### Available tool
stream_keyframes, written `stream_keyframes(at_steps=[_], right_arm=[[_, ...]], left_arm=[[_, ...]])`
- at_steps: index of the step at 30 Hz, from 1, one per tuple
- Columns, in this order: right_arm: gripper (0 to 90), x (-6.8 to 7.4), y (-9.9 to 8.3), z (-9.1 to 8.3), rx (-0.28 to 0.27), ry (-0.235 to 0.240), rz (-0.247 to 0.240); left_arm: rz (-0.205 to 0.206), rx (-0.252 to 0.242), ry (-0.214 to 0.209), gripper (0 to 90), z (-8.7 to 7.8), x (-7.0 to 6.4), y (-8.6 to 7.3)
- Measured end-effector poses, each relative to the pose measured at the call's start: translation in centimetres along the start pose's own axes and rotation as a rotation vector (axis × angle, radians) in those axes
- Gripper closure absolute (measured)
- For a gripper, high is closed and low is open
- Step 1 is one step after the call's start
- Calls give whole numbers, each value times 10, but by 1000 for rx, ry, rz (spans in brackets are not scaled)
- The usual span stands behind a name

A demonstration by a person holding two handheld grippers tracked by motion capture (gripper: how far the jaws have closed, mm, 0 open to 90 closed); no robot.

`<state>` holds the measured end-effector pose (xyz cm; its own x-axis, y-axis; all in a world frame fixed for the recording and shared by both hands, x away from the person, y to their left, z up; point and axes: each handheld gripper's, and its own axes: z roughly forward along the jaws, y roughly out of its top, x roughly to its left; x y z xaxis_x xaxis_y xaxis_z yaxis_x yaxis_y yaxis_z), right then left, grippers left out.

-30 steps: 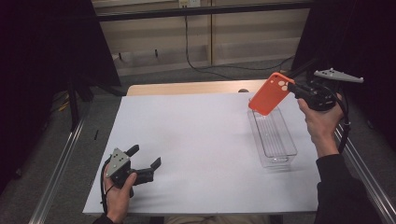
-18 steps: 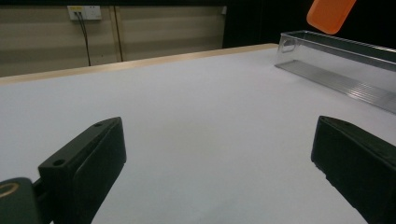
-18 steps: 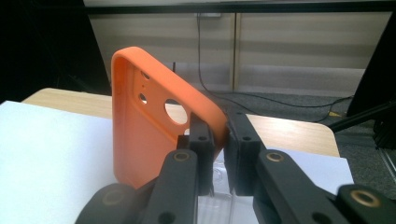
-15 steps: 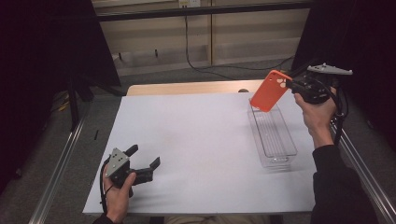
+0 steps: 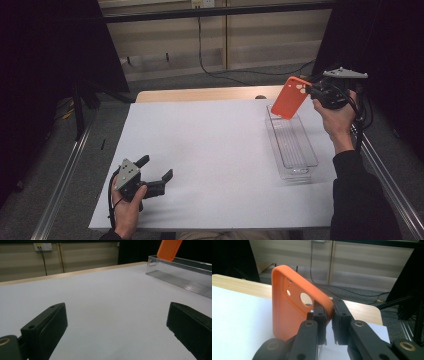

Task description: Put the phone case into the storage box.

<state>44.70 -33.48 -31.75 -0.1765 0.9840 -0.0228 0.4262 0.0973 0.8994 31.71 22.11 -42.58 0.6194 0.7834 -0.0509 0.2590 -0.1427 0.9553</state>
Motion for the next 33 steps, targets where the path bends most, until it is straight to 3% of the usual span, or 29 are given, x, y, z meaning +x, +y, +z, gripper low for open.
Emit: stream_keyframes(at_steps=[12, 24, 33], right_arm=[[822, 3, 1, 13, 32, -22, -108], [821, 11, 1, 31, 65, 15, -196], [822, 13, -5, 45, 87, 1, -226]], left_arm=[[0, -1, -3, 32, 0, 0, 0], [-2, -3, 0, 32, 0, 0, -1], [4, 3, 2, 32, 0, 1, -1]])
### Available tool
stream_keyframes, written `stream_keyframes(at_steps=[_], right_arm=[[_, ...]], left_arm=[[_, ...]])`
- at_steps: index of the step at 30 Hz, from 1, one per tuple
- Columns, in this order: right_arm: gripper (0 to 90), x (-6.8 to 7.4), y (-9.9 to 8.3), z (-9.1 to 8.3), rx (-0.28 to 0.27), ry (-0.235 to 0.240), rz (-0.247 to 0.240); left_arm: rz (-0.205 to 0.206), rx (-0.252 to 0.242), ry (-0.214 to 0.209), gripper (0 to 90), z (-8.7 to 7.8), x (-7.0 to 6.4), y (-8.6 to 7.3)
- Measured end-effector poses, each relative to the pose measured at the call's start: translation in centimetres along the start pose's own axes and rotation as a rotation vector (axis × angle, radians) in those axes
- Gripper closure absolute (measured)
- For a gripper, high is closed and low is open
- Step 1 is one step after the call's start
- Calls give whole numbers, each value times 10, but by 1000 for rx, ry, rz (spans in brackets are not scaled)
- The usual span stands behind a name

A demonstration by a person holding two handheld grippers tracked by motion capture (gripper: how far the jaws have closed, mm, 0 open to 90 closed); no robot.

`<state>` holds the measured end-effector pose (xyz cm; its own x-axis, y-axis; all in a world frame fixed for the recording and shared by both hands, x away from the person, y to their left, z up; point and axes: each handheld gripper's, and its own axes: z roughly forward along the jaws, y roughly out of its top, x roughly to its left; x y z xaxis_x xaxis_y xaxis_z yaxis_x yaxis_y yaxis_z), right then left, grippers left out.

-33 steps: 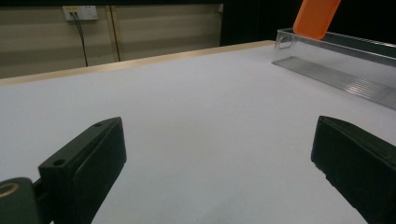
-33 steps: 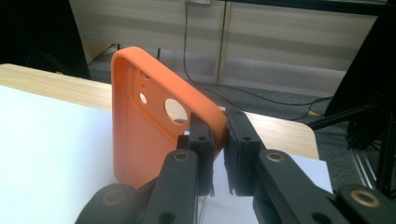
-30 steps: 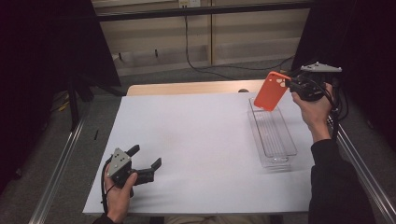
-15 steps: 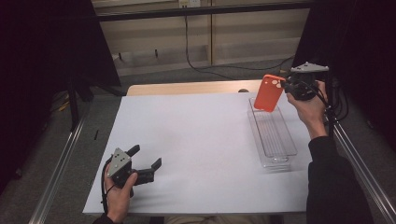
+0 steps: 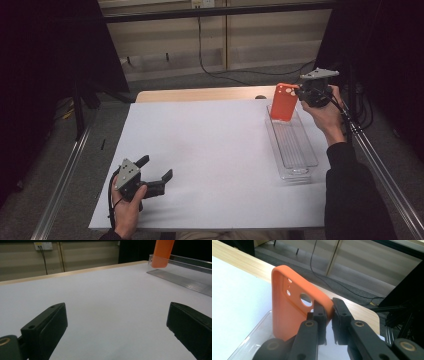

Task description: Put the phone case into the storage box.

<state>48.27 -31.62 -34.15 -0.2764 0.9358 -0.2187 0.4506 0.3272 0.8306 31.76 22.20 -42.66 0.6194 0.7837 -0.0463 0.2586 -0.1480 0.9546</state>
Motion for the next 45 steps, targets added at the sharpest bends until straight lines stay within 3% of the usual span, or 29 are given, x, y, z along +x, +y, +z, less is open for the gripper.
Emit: stream_keyframes(at_steps=[12, 24, 28, 34, 45], right_arm=[[822, 10, -1, 8, 2, -13, -57], [823, 13, -4, 14, 14, -28, -70], [821, 10, -4, 16, 15, -12, -69], [818, 1, -4, 21, 20, 6, -26], [805, -1, -3, 29, 20, 3, 26]], left_arm=[[-2, -3, 0, 32, 0, 0, 0], [1, -4, 3, 32, -1, 0, 0], [-6, -6, 2, 31, 0, 0, 0], [1, 0, 2, 32, 0, 0, 0], [6, 2, 3, 32, 0, 1, 0]])
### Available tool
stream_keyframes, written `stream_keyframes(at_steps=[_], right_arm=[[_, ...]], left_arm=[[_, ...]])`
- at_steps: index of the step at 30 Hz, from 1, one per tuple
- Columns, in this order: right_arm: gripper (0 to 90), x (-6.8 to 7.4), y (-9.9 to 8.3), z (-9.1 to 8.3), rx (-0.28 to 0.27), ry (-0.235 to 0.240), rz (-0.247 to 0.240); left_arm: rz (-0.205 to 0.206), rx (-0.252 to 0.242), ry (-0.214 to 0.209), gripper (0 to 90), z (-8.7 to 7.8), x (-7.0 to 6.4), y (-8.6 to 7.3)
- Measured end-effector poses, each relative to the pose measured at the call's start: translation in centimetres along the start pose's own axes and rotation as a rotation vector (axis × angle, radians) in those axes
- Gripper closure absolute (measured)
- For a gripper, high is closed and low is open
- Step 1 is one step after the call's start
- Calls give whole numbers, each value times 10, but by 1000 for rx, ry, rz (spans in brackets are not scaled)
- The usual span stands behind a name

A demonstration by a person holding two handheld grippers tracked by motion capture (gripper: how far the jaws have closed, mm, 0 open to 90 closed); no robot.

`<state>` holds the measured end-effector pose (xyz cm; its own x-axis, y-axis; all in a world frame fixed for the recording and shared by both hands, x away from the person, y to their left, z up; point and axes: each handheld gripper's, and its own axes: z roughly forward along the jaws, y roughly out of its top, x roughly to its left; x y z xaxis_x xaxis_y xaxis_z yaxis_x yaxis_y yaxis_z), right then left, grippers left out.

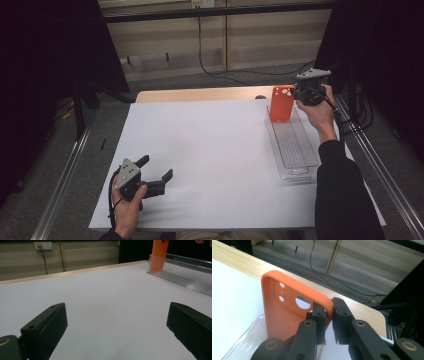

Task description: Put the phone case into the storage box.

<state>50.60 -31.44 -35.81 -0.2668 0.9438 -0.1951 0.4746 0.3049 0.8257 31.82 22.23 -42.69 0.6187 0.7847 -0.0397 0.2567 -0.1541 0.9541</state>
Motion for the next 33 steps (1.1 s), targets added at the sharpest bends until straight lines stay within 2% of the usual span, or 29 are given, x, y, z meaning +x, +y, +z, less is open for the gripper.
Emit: stream_keyframes(at_steps=[19, 31, 33], right_arm=[[746, -2, 2, 6, 30, -14, 26], [675, -5, 0, 5, 25, -8, 54], [636, -5, 0, 6, 25, -5, 60]], left_arm=[[-10, -10, 11, 32, -1, 0, 0], [-6, -9, 10, 32, -1, 1, 0], [-6, -9, 10, 32, -1, 1, 0]])
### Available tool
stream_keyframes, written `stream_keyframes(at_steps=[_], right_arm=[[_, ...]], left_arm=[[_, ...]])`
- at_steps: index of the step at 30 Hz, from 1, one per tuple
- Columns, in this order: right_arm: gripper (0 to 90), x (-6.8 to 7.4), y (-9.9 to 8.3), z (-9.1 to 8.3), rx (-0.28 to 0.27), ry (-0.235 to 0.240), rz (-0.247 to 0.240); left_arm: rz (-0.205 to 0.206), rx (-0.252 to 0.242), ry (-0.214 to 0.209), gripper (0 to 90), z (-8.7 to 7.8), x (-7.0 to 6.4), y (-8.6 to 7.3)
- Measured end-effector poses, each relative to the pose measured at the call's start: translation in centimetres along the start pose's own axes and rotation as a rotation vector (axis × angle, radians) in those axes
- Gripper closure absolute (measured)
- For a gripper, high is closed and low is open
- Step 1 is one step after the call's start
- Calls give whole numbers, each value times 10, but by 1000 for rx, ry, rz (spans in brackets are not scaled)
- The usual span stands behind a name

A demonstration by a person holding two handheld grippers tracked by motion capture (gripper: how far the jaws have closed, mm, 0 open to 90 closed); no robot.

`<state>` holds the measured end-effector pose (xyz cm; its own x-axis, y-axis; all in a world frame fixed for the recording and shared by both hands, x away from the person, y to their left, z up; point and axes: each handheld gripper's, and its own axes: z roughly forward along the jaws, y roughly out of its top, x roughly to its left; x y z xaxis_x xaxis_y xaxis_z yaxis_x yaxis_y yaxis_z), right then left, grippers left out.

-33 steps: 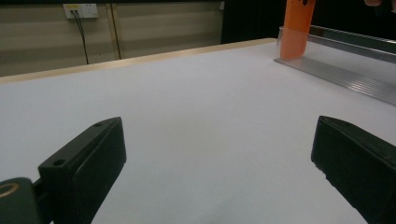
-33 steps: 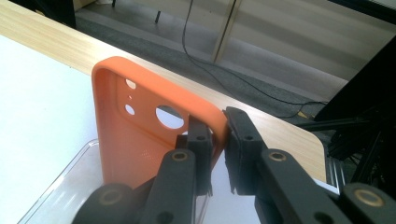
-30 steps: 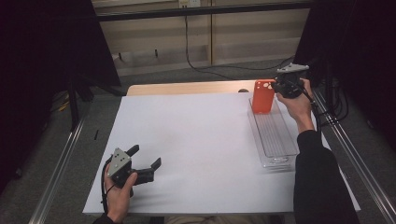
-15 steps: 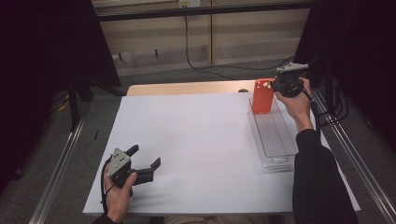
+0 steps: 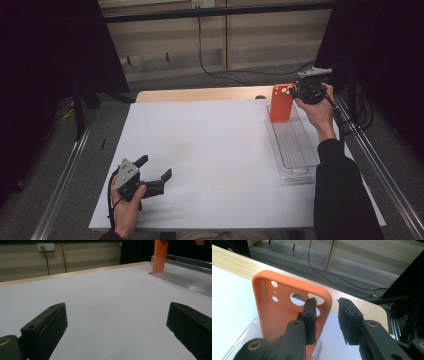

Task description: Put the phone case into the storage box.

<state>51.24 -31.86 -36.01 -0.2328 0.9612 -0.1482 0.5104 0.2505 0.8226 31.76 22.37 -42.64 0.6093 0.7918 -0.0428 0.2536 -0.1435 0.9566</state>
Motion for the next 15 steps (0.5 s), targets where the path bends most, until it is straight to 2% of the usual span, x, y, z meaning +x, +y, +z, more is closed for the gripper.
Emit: stream_keyframes(at_steps=[7, 15], right_arm=[[582, -1, -2, 1, -4, 2, 32], [406, -3, -2, -1, -20, 10, 60]], left_arm=[[1, -1, 1, 32, 0, 0, 0], [-9, -11, 3, 32, -1, 0, 0]])
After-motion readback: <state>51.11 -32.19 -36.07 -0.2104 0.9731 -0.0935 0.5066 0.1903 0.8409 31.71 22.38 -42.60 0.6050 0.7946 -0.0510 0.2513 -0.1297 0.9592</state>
